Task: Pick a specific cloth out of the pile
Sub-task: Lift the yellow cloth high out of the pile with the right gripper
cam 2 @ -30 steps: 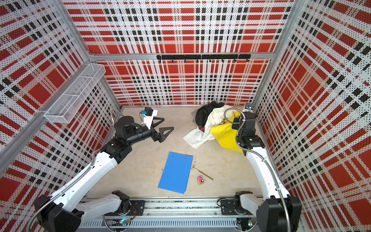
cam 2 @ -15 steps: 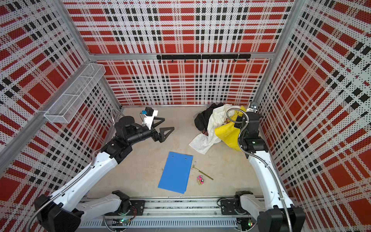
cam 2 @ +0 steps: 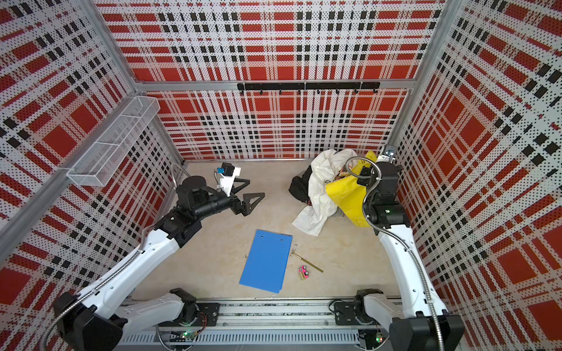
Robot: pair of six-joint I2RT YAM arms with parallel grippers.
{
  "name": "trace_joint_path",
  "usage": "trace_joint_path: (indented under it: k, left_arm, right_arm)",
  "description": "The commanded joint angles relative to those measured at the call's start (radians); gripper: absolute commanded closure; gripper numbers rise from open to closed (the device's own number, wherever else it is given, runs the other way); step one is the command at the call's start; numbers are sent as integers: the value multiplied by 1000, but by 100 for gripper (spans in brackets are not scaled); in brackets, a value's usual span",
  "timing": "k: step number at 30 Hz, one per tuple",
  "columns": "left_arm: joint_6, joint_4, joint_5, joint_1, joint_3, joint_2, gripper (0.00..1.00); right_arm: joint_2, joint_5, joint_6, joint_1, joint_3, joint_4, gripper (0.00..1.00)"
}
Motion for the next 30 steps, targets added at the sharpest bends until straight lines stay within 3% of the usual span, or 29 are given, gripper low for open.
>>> trace_joint_path:
  k: [1, 20, 30]
  left_arm:
    - [-5, 0, -7, -10, 17, 8, 1]
    - [-7, 1, -8, -10, 18, 21, 1]
    - [-11, 1, -8, -12, 19, 26, 1]
  right_arm:
    - [-10, 48, 8, -1, 103, 227, 100]
    - [-10, 73, 14, -2, 171, 331, 100]
    - [-48, 30, 10, -2, 138, 570, 100]
